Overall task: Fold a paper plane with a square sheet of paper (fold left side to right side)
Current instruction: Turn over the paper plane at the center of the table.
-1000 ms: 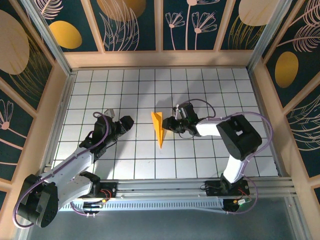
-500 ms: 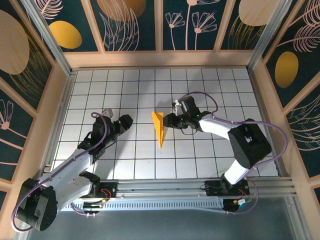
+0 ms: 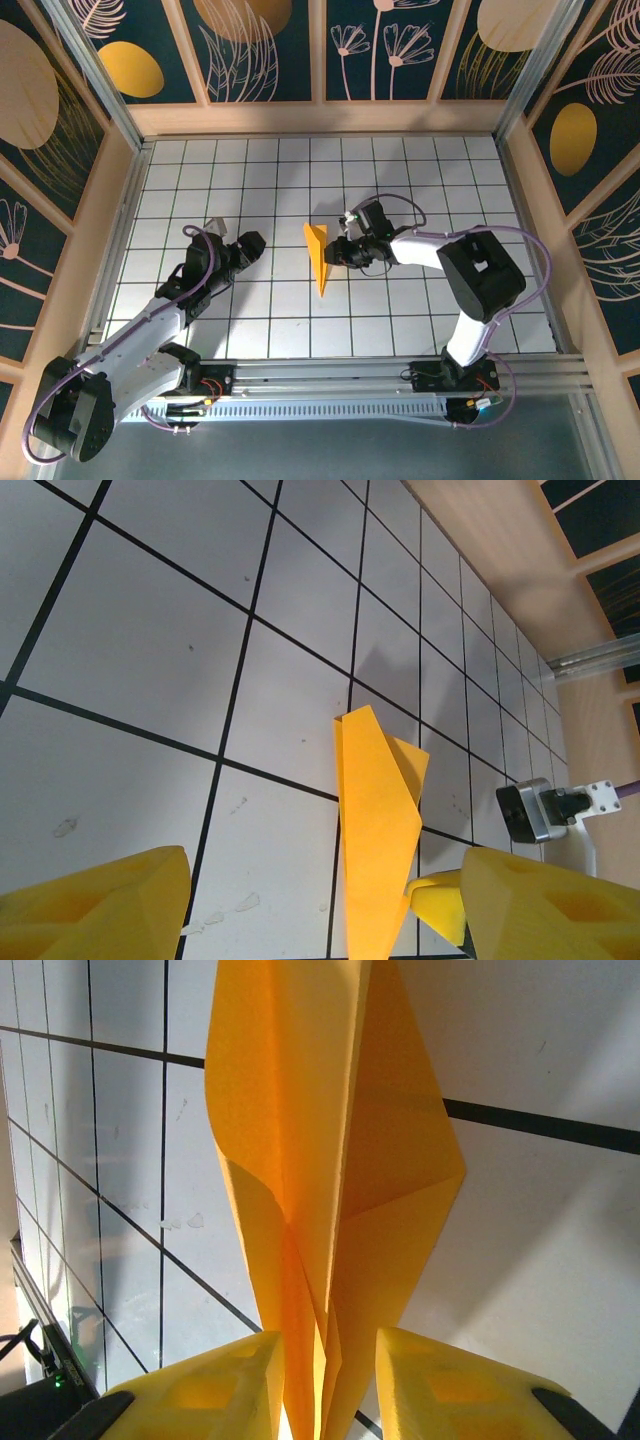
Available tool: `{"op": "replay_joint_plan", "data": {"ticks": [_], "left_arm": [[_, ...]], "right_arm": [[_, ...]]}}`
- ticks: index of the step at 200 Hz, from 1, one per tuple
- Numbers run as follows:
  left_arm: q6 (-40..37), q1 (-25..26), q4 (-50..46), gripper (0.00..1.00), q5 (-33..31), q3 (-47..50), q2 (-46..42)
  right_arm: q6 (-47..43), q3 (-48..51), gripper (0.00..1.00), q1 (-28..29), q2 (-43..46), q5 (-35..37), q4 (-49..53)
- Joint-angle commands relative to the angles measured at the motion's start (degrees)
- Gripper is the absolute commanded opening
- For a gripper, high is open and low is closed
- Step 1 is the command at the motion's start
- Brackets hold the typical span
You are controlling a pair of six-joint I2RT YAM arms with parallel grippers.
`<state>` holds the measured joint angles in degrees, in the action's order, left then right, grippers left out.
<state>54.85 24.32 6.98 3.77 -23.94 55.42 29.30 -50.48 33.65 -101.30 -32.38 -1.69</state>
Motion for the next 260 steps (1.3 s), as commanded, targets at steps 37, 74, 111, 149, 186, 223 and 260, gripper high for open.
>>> {"op": "replay_joint_plan", "data": {"ticks": [37,74,111,149,186,223,260], "left_arm": [[-1.3,-0.4,-1.4,0.72,-1.1,-0.2,-0.9],[-1.4,-0.4,-1.5,0.72,-1.1,-0.1,-0.9],[-1.4,-0.4,-1.7,0.72,-1.1,-0.1,-1.0],[-1.5,-0.4,-2.0,0.72,-1.4,-0.1,-1.4],[-1.6,-0.4,-2.5,0.72,-1.7,0.0,-1.8],[-2.2,-0.4,-3.8,0.73,-2.7,-0.1,-2.6],[-3.0,-0.4,-4.8,0.73,-3.4,-0.7,-2.7]], "right_arm": [[0.9,-0.3,0.27,0.5,-2.7,-2.2,-2.9],[1.1,-1.0,0.26,0.9,-3.5,-2.8,-3.5],[1.5,-2.0,0.26,1.6,-4.7,-2.7,-3.7],[1.6,-3.7,0.25,2.6,-5.9,-2.3,-3.5],[1.5,-4.8,0.17,3.0,-6.4,-0.9,-2.0],[-1.3,-7.7,0.01,3.1,-2.5,5.9,7.3],[-6.6,-15.6,0.0,2.9,1.2,18.3,26.1]]}}
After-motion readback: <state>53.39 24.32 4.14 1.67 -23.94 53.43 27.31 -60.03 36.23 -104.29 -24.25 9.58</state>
